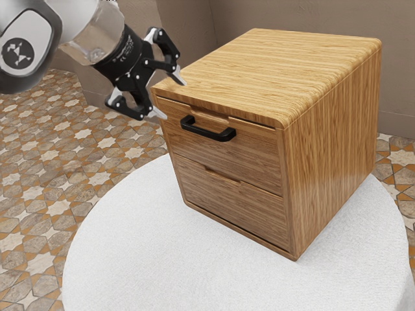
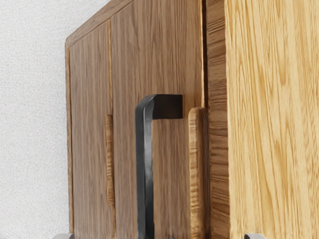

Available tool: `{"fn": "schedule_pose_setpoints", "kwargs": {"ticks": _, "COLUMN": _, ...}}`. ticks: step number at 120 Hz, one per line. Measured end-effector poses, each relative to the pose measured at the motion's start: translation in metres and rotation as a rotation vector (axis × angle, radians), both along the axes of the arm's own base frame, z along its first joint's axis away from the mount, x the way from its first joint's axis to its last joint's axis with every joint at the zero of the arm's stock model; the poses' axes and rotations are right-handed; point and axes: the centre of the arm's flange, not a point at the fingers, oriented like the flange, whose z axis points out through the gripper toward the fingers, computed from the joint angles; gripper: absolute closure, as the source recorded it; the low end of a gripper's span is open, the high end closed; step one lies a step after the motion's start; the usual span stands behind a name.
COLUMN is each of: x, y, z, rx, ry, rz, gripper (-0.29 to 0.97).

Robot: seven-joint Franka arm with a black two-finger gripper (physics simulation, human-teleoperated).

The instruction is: Pull the drawer handle with one arm to open the drawer

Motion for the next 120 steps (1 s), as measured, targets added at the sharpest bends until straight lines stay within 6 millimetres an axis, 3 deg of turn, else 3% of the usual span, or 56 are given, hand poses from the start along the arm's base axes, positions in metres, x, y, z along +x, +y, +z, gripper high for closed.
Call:
{"fn": "schedule_pose_setpoints", "kwargs": {"ticks": 14, "x": 0.001, "y": -0.026, "z": -0.006, "rx": 0.009, "ry": -0.053, "rz": -0.022, "gripper": 0.28}}
{"fn": "schedule_pose_setpoints", "kwargs": {"ticks": 19, "x": 0.004, "y": -0.030, "z": -0.017, "rx": 0.009, "ry": -0.055, "rz": -0.022, "gripper": 0.29}}
{"fn": "schedule_pose_setpoints", "kwargs": {"ticks": 34, "x": 0.013, "y": -0.025, "z": -0.050, "rx": 0.004, "ry": -0.054, "rz": 0.004, "gripper": 0.30}}
{"fn": "schedule_pose_setpoints", "kwargs": {"ticks": 56, "x": 0.017, "y": -0.022, "z": -0.072, "rx": -0.005, "ry": -0.062, "rz": 0.028, "gripper": 0.33}}
{"fn": "schedule_pose_setpoints", "kwargs": {"ticks": 87, "x": 0.020, "y": -0.026, "z": -0.078, "rx": -0.015, "ry": -0.090, "rz": 0.036, "gripper": 0.42}}
{"fn": "schedule_pose_setpoints", "kwargs": {"ticks": 120, "x": 0.023, "y": -0.025, "z": -0.097, "rx": -0.020, "ry": -0.074, "rz": 0.047, "gripper": 0.49}}
